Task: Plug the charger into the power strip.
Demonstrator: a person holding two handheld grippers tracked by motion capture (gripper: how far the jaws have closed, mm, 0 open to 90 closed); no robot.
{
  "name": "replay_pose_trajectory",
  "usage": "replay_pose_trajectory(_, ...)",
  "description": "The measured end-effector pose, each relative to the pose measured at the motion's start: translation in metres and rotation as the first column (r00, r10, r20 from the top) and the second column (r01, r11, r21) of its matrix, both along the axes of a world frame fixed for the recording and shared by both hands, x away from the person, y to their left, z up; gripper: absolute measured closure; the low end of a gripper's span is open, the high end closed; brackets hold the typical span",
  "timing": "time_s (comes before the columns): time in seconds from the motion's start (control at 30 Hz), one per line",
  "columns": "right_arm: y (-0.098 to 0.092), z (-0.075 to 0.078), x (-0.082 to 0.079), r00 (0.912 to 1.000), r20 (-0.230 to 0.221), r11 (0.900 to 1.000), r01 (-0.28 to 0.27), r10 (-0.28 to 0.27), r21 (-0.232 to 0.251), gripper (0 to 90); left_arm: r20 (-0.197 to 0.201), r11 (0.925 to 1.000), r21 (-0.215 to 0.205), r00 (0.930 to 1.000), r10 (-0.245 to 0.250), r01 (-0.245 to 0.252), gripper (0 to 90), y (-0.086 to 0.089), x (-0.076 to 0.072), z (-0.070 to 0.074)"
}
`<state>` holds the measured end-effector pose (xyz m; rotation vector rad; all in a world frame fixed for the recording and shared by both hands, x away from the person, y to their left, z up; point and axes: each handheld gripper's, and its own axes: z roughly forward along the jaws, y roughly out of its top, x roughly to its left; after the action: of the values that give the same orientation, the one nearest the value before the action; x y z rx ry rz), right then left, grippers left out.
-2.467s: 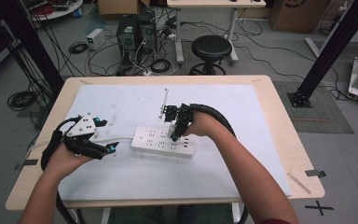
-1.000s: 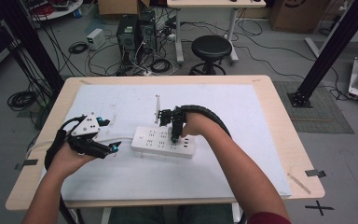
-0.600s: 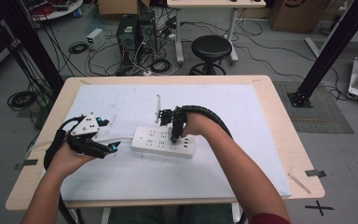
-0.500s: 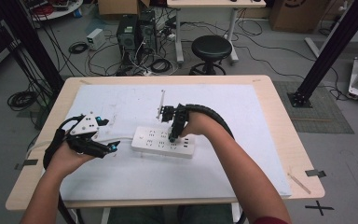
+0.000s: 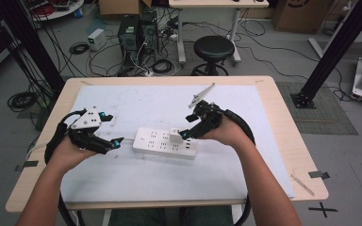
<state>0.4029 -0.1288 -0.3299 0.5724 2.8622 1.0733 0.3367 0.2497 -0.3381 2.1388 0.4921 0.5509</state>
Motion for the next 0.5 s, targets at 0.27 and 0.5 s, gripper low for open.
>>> replay_pose_trajectory(0.27,-0.043,-0.004,-0.022,0.9941,0.05,0.981,0.087,-0.097,0.171,21.4,0.025,0.9983,-0.056,0.9996,-0.015,0.016,14.9,0.003,-0.001,-0.001)
replay_pose_trajectory(0.5,-0.073,-0.015,-0.032,0.9864,0.057,0.958,0.135,-0.154,0.251,19.6,0.014,0.9933,-0.116,0.9999,-0.005,0.006,14.9,0.007,-0.002,-0.011)
